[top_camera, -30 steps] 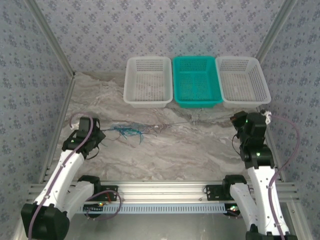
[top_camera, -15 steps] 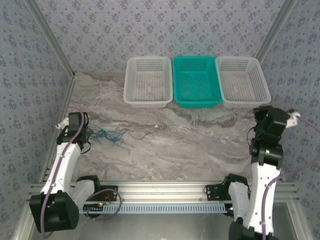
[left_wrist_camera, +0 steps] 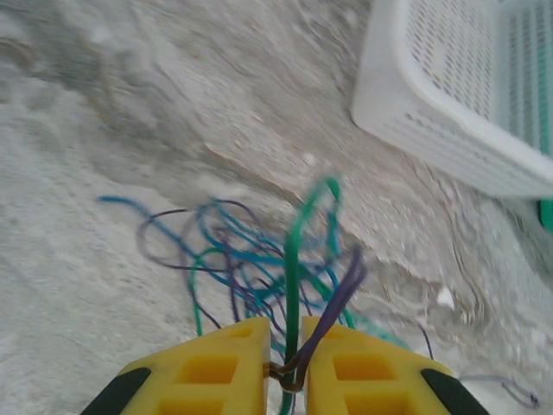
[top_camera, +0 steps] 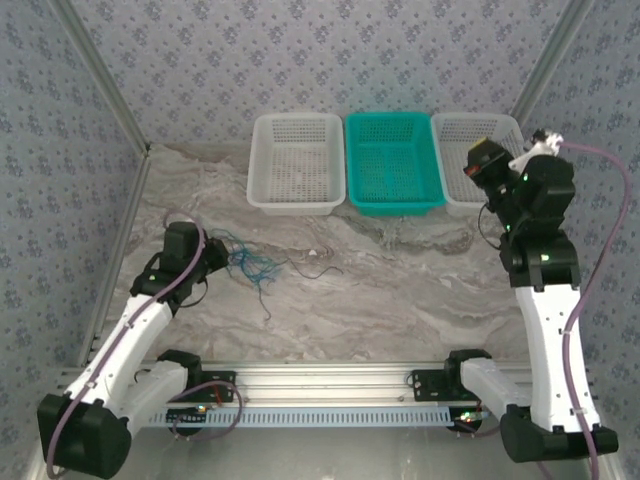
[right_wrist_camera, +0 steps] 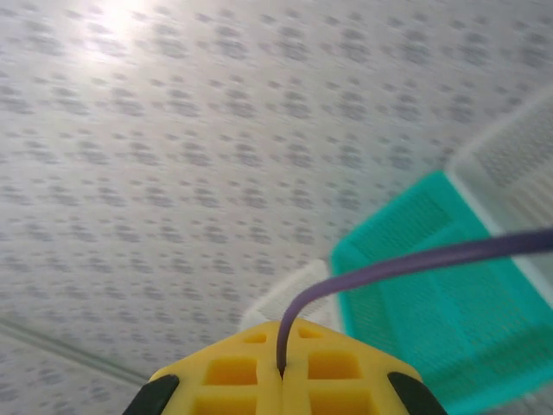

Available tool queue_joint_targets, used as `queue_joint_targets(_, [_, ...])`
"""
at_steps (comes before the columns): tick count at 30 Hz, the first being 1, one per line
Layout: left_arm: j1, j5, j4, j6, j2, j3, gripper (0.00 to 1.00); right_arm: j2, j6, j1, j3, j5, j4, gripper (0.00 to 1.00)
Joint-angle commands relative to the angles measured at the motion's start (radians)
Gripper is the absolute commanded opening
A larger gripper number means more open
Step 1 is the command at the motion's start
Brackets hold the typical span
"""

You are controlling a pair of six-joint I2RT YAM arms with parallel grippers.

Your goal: Untangle the cables

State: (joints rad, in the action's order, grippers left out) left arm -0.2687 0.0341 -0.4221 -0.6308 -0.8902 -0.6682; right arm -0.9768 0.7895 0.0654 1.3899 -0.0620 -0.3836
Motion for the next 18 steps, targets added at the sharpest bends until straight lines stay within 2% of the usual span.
queue_joint_targets(1, [-0.049, 0.056, 0.014, 0.034, -0.004, -0.002, 0.19, -0.093, -0.047, 0.056, 0.17, -0.029, 0.034, 0.0])
queue_joint_targets(2, [-0.057, 0.059, 0.018, 0.034, -0.006, -0.001, 0.21, -0.134, -0.051, 0.073, 0.235, -0.033, 0.033, 0.0])
queue_joint_targets(10, [-0.109, 0.116, -0.018, 0.043, 0.06, -0.012, 0.61, -0.436, -0.151, 0.201, 0.684, -0.002, 0.041, 0.0])
queue_joint_targets(14, [-0.119, 0.109, -0.048, 0.052, 0.134, -0.037, 0.67, -0.62, -0.151, 0.24, 0.882, -0.077, 0.104, 0.0])
queue_joint_targets(18, [-0.141, 0.044, -0.033, 0.052, 0.167, -0.065, 0.7, -0.841, -0.183, 0.297, 1.114, -0.147, 0.12, 0.0])
